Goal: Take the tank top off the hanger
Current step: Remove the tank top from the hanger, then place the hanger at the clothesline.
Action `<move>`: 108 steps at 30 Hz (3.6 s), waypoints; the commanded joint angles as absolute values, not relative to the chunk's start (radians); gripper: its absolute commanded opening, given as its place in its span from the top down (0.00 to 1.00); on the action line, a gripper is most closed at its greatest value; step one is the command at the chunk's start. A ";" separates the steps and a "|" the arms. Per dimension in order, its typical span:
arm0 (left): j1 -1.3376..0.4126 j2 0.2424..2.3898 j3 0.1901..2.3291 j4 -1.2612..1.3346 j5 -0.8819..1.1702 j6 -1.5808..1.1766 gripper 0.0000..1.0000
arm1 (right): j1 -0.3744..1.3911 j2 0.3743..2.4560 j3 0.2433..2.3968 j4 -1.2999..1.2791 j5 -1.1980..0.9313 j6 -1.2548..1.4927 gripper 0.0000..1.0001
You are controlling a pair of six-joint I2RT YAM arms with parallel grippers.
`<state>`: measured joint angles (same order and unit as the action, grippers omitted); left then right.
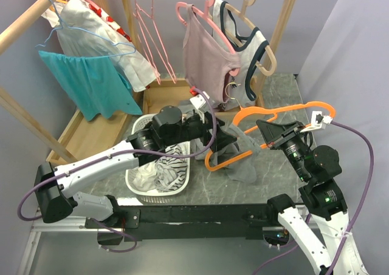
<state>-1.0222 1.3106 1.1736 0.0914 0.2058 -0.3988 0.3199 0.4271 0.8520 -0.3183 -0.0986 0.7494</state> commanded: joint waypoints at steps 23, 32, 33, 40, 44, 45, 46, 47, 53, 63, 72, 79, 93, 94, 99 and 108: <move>-0.950 1.364 1.212 0.249 0.359 -0.472 0.83 | 0.313 0.416 0.902 -0.259 -0.114 0.741 1.00; -0.951 1.353 1.210 0.206 0.376 -0.454 0.99 | 0.313 0.410 0.910 -0.281 -0.078 0.724 1.00; -0.950 1.339 1.204 0.189 0.373 -0.450 0.99 | 0.313 0.407 0.917 -0.285 -0.057 0.719 1.00; -0.951 1.178 1.076 0.002 0.338 -0.400 0.99 | 0.313 0.410 0.974 -0.350 0.070 0.640 1.00; -0.951 1.097 1.034 -0.104 0.328 -0.382 0.99 | 0.314 0.413 0.968 -0.341 0.083 0.640 1.00; -0.951 1.080 1.028 -0.123 0.330 -0.377 0.99 | 0.313 0.410 0.966 -0.333 0.083 0.641 1.00; -0.951 1.074 1.016 -0.138 0.333 -0.377 0.99 | 0.313 0.408 0.963 -0.330 0.083 0.647 1.00; -0.950 1.066 1.005 -0.150 0.328 -0.380 0.99 | 0.314 0.408 0.962 -0.325 0.083 0.647 1.00; -0.950 1.136 0.950 -0.153 0.345 -0.406 0.99 | 0.313 0.394 0.982 -0.362 0.109 0.638 1.00; -0.951 1.289 1.060 -0.136 0.249 -0.433 0.21 | 0.313 0.359 1.019 -0.449 0.178 0.612 1.00; -0.930 1.184 1.042 0.073 0.242 -0.465 0.01 | 0.313 0.387 0.982 -0.428 0.103 0.667 1.00; -0.925 1.218 0.982 0.277 0.475 -0.512 0.00 | 0.313 0.405 0.950 -0.341 0.003 0.733 1.00; -0.927 1.230 0.905 0.365 0.630 -0.543 0.01 | 0.313 0.393 0.904 -0.190 -0.101 0.874 1.00; -0.927 1.229 0.899 0.371 0.637 -0.549 0.01 | 0.314 0.385 0.900 -0.187 -0.098 0.880 1.00; -0.927 1.207 0.873 0.388 0.652 -0.578 0.17 | 0.313 0.383 0.897 -0.189 -0.068 0.881 1.00; -0.925 1.160 0.854 0.321 0.660 -0.558 0.72 | 0.313 0.379 0.882 -0.158 -0.044 0.874 1.00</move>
<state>-0.9264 1.2057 0.8551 0.3153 0.6327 -0.5671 0.3161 0.3805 0.8749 -0.2344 -0.0658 0.8722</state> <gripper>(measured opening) 0.328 0.081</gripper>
